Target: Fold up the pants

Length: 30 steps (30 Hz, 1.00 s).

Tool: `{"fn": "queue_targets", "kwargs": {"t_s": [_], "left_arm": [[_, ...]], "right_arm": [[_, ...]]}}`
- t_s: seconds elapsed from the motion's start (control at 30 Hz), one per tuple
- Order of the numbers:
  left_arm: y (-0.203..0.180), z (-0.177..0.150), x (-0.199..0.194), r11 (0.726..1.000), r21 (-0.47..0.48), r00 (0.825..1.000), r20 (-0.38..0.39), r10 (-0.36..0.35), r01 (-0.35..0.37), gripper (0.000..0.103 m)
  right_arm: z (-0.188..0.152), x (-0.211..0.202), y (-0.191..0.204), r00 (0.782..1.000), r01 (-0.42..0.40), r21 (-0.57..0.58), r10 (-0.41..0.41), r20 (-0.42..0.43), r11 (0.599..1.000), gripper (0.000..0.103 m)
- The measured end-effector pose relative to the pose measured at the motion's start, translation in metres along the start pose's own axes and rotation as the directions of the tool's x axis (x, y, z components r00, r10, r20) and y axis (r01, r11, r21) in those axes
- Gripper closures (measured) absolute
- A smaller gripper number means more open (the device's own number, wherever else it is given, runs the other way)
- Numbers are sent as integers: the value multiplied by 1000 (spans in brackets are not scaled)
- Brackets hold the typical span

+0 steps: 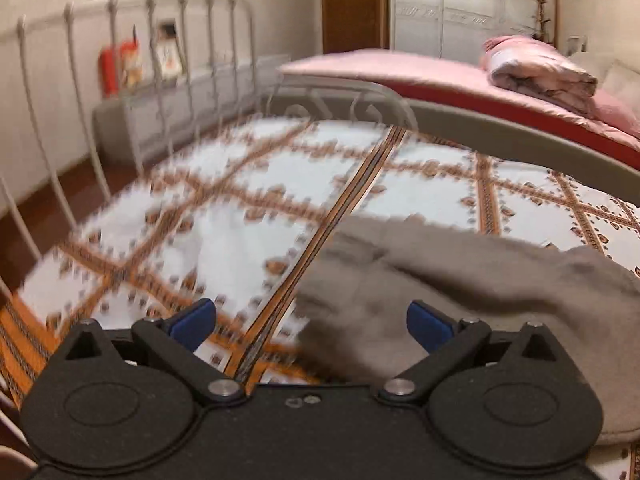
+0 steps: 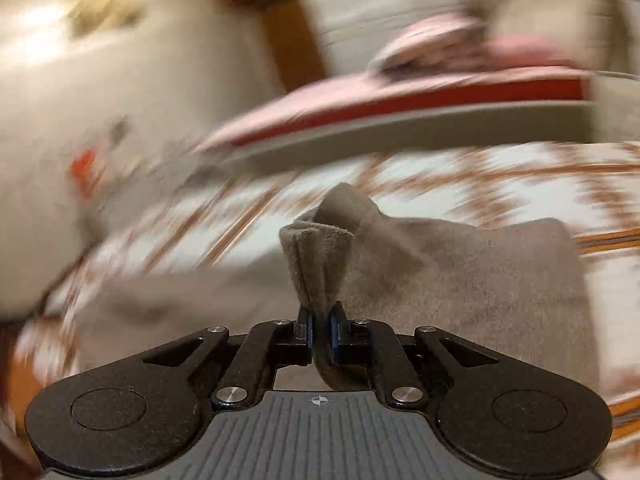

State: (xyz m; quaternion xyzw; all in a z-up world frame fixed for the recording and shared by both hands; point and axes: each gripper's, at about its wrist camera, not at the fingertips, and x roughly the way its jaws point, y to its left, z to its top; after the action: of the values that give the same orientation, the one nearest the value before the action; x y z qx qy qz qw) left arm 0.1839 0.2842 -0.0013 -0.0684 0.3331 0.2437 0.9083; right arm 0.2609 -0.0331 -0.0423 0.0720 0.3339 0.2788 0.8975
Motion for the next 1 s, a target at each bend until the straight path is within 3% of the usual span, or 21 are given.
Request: {"fn": "queue_targets", "kwargs": {"t_s": [0.03,0.07,0.13,0.17,0.3,0.43,0.47,0.53,0.57,0.67,0.77,0.83,0.93,1.0], "left_arm": [[5,0,-2,1000,-12,1000,5,-5,6,7],[12,1,-4,1000,-26,1000,15,-4,5,7],[24,1,-6,998,-63,1000,17,-17,18,7],[29,1,-7,996,-83,1000,16,-25,26,7],[49,2,-2,987,-156,999,11,-43,44,7],[56,-4,11,977,-200,996,-34,-78,70,6],[55,-5,13,977,-199,995,-46,-87,77,6],[49,-6,12,977,-188,992,-53,-113,101,6],[45,-6,12,976,-179,989,-59,-134,121,6],[22,-3,5,978,-125,983,-43,-176,169,6],[-15,4,4,976,-50,977,-32,-211,210,6],[-46,7,6,970,2,969,-32,-243,243,6],[-100,6,12,947,83,949,-69,-307,312,6],[-138,0,12,917,130,924,-107,-366,378,6]], "right_arm": [[-15,29,23,993,-16,-77,7,-119,997,91],[-29,47,41,979,-6,-148,-25,-202,989,78],[-48,41,73,994,31,-304,-61,-89,952,60],[-51,38,80,995,0,-313,-31,-94,950,60],[-46,23,82,998,-58,-246,46,-51,968,60],[-31,26,69,1000,17,-106,-19,-17,994,61],[-33,35,67,997,25,-77,-30,-65,997,63],[-34,50,61,979,-55,-13,51,-195,998,59],[-33,43,64,983,-68,-48,59,-175,997,59],[-15,21,42,977,-156,28,158,-143,987,59],[4,-13,3,996,-57,13,58,-66,998,60],[15,-28,-28,998,38,13,-38,-54,999,60],[21,-44,-77,985,136,48,-130,-115,989,60],[17,-51,-95,980,136,46,-128,-154,990,60]]}}
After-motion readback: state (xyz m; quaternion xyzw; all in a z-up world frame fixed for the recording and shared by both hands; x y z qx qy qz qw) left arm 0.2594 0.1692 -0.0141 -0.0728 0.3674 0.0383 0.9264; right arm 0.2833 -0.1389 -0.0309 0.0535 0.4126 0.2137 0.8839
